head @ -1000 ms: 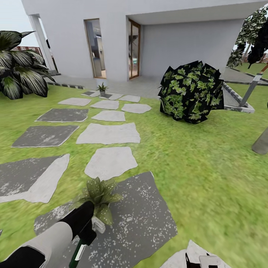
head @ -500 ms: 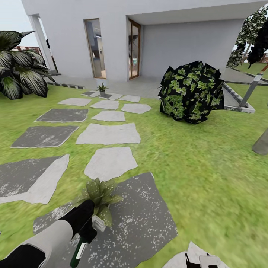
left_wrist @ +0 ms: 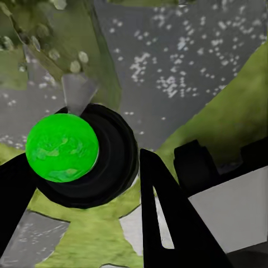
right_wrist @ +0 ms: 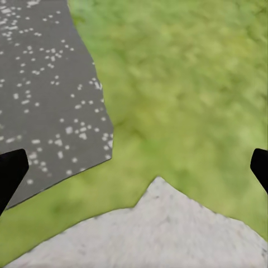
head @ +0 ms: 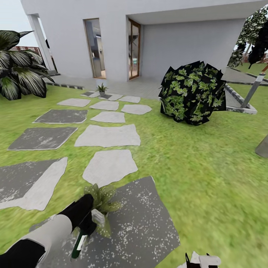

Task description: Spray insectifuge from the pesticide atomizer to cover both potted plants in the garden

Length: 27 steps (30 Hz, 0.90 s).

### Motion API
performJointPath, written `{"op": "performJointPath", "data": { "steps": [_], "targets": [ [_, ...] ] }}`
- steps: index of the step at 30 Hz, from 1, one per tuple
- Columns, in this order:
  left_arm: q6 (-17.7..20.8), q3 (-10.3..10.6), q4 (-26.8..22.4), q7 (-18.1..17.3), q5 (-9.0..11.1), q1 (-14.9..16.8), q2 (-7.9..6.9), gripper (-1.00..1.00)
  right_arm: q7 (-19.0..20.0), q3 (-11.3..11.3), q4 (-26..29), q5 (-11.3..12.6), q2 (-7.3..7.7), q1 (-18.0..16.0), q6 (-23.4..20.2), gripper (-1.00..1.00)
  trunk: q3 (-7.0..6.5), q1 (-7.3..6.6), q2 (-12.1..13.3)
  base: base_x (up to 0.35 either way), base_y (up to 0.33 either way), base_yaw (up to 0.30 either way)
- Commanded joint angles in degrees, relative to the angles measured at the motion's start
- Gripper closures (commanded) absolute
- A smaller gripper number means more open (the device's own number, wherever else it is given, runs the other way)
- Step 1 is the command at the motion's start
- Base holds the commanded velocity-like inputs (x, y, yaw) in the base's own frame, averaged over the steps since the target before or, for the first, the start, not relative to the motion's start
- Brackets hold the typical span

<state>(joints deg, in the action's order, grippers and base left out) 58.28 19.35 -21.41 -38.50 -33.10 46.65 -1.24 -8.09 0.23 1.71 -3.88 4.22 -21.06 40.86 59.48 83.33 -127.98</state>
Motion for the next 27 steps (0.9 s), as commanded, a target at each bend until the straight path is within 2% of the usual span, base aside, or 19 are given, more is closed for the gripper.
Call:
{"op": "performJointPath", "data": {
  "steps": [1,5,8,13,18,20,24,27],
  "targets": [
    [0.26,0.18,-0.06,-0.82,-0.27,1.33,-0.06,1.00,-0.39,0.03,-0.04,-0.42,0.00,-0.03,0.10,-1.00,0.06,-0.01,-0.02,0.000,0.000,0.000],
    [0.34,0.23,0.05,-3.69,-0.43,4.72,-0.15,1.00,-0.39,0.03,-0.04,-0.42,0.00,-0.03,0.10,-1.00,0.06,-0.01,-0.02,0.000,0.000,0.000],
    [0.39,0.20,0.00,-4.07,-0.46,5.36,-0.17,1.00,-0.41,0.03,-0.04,-0.42,0.00,-0.03,0.10,-1.00,0.06,-0.01,-0.02,0.000,0.000,0.000],
    [0.59,0.17,0.65,-4.22,-0.23,9.60,0.08,1.00,-0.44,0.03,-0.04,-0.42,0.00,-0.03,0.10,-1.00,0.06,-0.01,-0.02,0.000,0.000,0.000],
    [0.65,0.24,0.67,-4.30,-0.13,12.12,0.79,1.00,-0.44,0.03,-0.04,-0.42,0.00,-0.03,0.10,-1.00,0.06,-0.01,-0.02,0.000,0.000,0.000],
    [0.65,0.40,0.68,-4.88,-0.20,12.61,0.64,1.00,-0.44,0.03,-0.04,-0.42,0.00,-0.04,0.10,-1.00,0.06,-0.01,-0.02,0.000,0.000,0.000],
    [0.54,0.82,0.85,-5.56,-0.60,12.77,-1.00,1.00,-0.44,0.03,-0.04,-0.42,0.00,-0.03,0.10,-1.00,0.06,-0.01,-0.02,0.000,0.000,0.000],
    [0.48,0.88,0.93,-5.80,-0.64,12.53,-3.96,1.00,-0.44,0.03,-0.04,-0.42,0.00,-0.03,0.10,-1.00,0.06,-0.01,-0.02,0.000,0.000,0.000]
  ]
}}
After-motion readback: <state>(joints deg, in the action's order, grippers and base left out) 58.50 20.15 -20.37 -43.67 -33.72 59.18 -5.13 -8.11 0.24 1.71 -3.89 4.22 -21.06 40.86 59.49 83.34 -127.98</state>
